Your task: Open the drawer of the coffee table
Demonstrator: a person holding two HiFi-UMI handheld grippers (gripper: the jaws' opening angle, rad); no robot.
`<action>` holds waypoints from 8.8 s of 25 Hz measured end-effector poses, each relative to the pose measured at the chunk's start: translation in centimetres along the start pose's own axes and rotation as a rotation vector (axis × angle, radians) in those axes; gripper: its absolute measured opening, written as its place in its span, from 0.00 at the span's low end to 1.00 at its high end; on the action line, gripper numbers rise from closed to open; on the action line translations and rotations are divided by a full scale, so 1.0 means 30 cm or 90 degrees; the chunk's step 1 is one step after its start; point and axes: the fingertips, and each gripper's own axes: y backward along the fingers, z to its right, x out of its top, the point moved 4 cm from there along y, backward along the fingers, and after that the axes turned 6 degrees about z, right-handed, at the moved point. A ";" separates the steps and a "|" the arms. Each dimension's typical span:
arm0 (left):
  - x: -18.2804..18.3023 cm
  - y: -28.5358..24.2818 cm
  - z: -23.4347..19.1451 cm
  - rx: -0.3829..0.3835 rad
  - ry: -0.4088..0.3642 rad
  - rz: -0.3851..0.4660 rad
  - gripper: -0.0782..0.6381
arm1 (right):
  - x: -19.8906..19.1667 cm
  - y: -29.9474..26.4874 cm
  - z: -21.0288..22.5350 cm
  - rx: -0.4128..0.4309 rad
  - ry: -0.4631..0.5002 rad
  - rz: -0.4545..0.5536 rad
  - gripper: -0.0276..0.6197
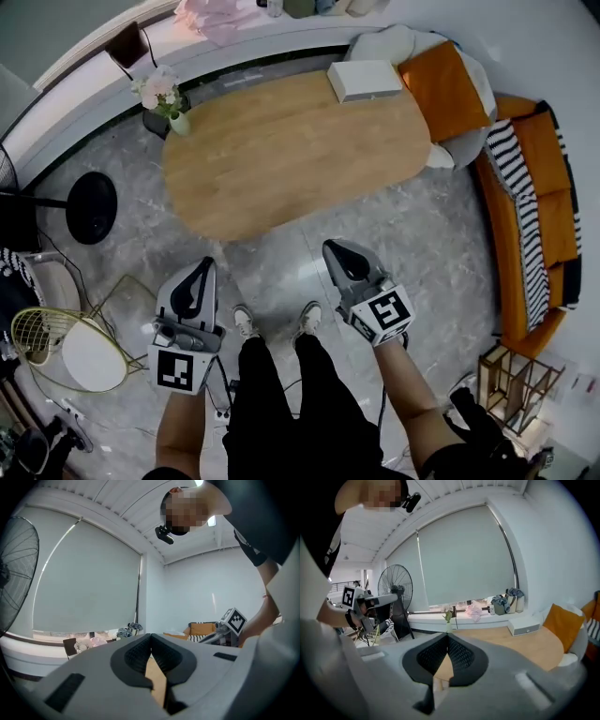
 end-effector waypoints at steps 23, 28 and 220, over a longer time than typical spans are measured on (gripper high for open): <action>-1.097 -0.037 0.098 -0.091 -0.065 -0.019 0.12 | -1.037 -0.232 0.248 0.074 -0.004 0.009 0.14; -1.269 -0.064 0.089 -0.101 -0.084 0.004 0.12 | -1.211 -0.306 0.306 0.122 -0.002 0.018 0.22; -0.072 0.060 0.261 -0.001 0.018 -0.006 0.12 | -0.218 0.377 0.156 -0.066 -0.383 0.080 0.05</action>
